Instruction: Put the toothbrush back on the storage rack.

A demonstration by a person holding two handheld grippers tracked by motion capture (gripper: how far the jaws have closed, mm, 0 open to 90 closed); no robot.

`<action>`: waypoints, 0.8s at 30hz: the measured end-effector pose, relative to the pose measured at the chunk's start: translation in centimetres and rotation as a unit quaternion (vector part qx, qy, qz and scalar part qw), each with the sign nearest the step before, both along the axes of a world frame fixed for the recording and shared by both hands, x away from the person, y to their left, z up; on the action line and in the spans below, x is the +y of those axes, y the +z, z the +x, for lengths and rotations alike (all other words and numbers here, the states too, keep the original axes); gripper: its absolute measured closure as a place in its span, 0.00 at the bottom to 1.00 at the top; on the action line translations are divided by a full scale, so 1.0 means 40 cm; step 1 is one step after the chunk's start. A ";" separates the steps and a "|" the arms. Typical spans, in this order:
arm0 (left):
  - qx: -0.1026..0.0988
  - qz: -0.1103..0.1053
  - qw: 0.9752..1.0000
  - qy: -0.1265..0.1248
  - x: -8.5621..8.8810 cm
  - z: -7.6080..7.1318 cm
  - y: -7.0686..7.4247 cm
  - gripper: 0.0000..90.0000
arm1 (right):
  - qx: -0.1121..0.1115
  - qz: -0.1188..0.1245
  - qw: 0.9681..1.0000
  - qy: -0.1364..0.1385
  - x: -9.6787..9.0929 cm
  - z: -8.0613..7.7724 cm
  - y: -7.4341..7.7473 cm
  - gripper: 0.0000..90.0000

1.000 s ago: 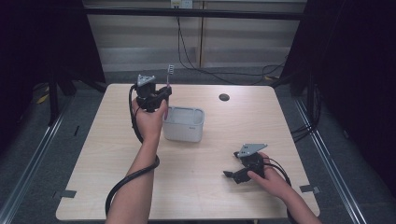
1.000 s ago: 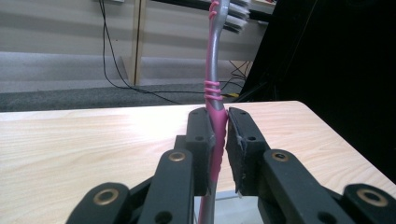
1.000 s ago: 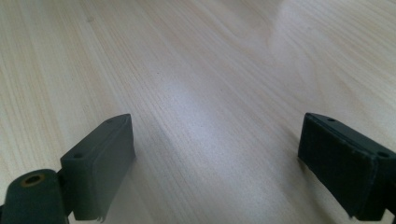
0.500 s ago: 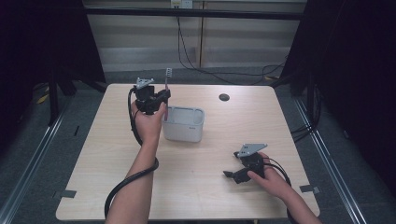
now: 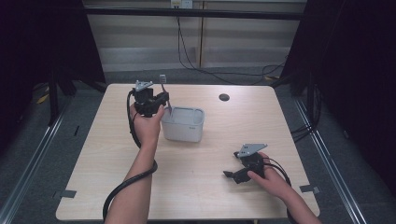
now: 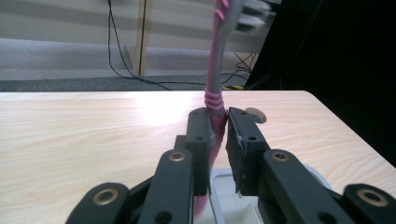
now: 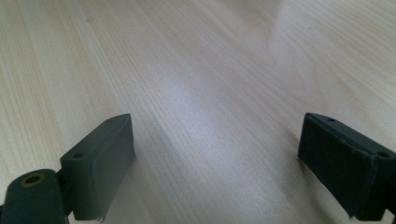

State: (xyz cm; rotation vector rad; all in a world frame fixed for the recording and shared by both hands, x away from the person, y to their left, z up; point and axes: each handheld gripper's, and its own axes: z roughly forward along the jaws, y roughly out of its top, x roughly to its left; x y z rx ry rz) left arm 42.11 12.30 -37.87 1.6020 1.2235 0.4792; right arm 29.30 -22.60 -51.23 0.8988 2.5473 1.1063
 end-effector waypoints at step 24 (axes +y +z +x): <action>0.015 0.015 1.000 -0.010 0.007 -0.023 -0.020 0.91 | 0.000 -0.001 1.000 0.001 0.000 0.000 0.000 0.11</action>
